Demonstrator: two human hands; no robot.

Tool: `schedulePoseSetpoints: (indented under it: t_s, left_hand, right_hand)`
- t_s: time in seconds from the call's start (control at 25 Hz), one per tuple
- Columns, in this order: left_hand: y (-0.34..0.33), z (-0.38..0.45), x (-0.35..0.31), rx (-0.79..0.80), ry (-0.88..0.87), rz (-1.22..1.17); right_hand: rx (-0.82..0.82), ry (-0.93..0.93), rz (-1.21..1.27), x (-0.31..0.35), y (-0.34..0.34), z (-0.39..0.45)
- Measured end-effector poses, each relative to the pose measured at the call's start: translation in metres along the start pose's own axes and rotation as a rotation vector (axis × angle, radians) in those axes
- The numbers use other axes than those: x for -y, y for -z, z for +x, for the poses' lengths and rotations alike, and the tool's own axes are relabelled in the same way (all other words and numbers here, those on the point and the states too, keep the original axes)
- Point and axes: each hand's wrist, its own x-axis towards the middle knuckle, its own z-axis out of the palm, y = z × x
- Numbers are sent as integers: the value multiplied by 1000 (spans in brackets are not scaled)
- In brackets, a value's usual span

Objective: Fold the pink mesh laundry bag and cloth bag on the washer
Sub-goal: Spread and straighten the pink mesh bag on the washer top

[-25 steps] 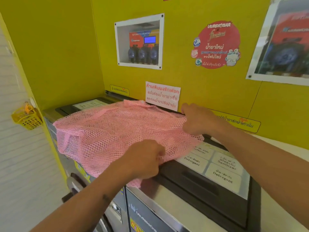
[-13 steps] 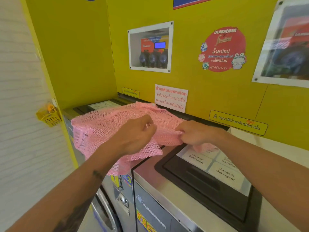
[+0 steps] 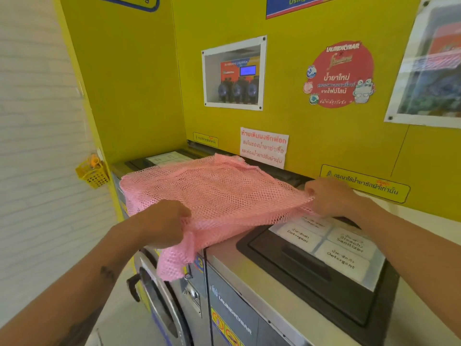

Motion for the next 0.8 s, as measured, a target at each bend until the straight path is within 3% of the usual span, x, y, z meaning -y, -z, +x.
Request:
schedulePoseSetpoints:
  t_s: [0.12, 0.32, 0.44, 0.52, 0.64, 0.72, 0.8]
  left_hand:
    - [-3, 2, 1, 48, -21, -128]
    - [-16, 5, -1, -29, -20, -333]
    - [-19, 0, -4, -170, -70, -578]
    - [-21, -8, -3, -226, -73, -513]
    - [-24, -16, 9, -191, -31, -149]
    - [-19, -22, 16, -177, -4, -16]
    - [-10, -28, 22, -139, 9, -53]
  right_hand:
    - [227, 65, 164, 5, -5, -5]
    - [291, 340, 129, 41, -10, -5]
    - [286, 285, 71, 43, -10, -3]
    - [168, 215, 14, 41, -11, -3]
    - [60, 246, 9, 31, 0, 3]
    - [143, 207, 27, 19, 15, 12]
    - [295, 163, -20, 13, 33, 18]
